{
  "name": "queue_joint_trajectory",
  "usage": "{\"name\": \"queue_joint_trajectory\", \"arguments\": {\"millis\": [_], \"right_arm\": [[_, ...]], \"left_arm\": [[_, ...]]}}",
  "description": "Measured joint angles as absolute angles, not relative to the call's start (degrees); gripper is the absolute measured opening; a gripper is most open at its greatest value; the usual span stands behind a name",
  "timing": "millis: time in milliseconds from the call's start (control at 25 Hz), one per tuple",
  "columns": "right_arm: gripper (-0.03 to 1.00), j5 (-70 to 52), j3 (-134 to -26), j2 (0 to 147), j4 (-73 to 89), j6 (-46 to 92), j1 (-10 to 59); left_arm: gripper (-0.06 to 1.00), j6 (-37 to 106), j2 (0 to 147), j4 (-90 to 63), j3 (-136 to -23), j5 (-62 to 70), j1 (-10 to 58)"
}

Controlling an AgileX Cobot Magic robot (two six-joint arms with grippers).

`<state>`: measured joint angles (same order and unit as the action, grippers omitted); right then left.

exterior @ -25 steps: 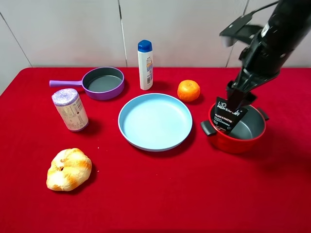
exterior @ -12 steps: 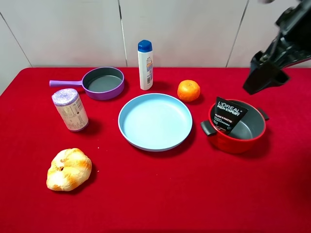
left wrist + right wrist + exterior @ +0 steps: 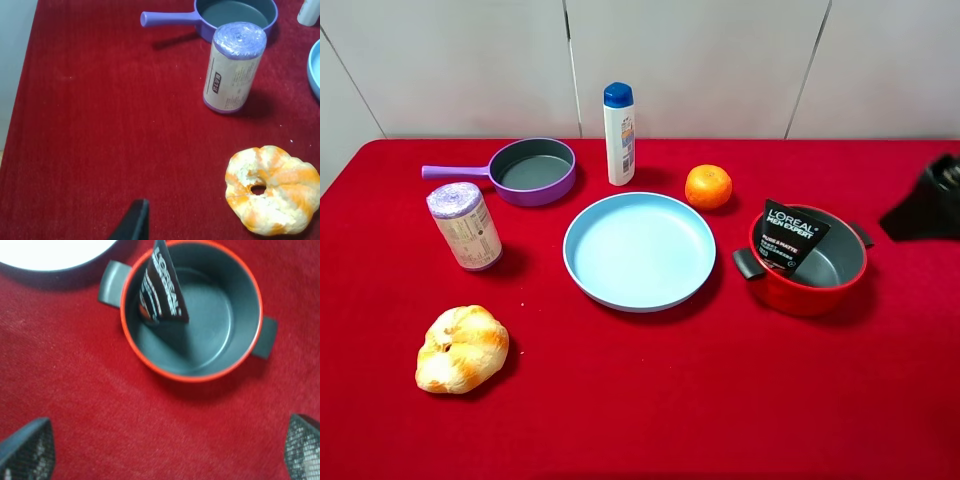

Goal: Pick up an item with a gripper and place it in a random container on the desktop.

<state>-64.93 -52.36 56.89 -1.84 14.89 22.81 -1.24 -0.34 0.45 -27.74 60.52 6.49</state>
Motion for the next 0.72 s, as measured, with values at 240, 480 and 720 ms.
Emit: {"name": "queue_joint_trajectory", "arguments": {"millis": [240, 480, 720], "right_arm": [[0.69, -64.7, -45.3, 45.7, -1.9, 11.5, 22.8], [0.69, -62.4, -38.5, 34.5, -1.9, 8.2, 22.8], [0.69, -57.7, -32.0, 24.5, -1.0, 6.0, 22.8]], "left_arm": [[0.99, -1.2, -0.3, 0.4, -27.7, 60.5, 6.5], [0.99, -1.2, -0.3, 0.4, -27.7, 60.5, 6.5], [0.99, -1.2, -0.3, 0.4, -27.7, 60.5, 6.5]]}}
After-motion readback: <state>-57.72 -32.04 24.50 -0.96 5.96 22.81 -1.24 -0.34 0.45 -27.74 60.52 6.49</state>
